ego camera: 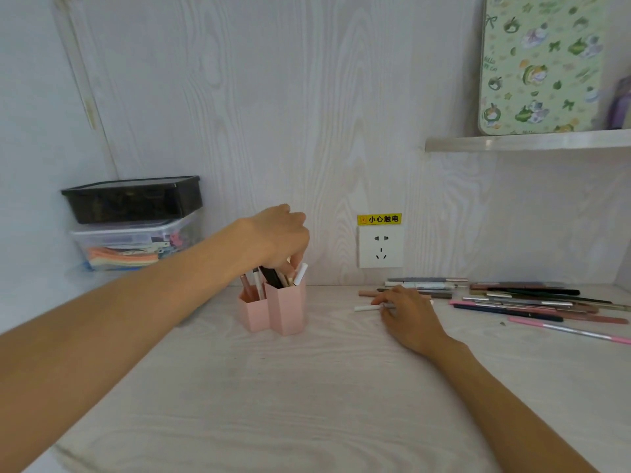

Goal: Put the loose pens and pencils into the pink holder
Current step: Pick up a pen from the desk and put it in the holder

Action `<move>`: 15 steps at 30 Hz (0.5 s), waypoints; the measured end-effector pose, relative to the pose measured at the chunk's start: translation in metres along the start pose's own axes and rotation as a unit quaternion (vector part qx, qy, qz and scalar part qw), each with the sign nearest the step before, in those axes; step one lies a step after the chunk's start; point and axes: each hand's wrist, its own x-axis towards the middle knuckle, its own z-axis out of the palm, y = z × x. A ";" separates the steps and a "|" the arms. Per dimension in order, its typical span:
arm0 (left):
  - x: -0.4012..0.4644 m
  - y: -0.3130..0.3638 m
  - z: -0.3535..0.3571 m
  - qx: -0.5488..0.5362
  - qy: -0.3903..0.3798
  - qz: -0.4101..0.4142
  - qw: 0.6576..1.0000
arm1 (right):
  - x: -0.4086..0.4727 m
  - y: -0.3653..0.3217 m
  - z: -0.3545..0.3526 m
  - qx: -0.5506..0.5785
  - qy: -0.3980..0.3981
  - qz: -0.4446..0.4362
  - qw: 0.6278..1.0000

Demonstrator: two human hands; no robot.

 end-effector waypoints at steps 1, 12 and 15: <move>0.002 0.001 0.008 -0.010 0.002 0.009 1.000 | 0.000 0.000 0.000 0.000 -0.002 0.000 1.000; -0.039 0.022 0.108 -0.538 0.446 -0.328 0.635 | 0.000 0.001 0.001 -0.003 -0.001 -0.005 1.000; -0.033 0.040 0.135 -0.688 0.311 -0.362 0.547 | -0.001 -0.001 0.002 -0.034 0.001 -0.016 0.999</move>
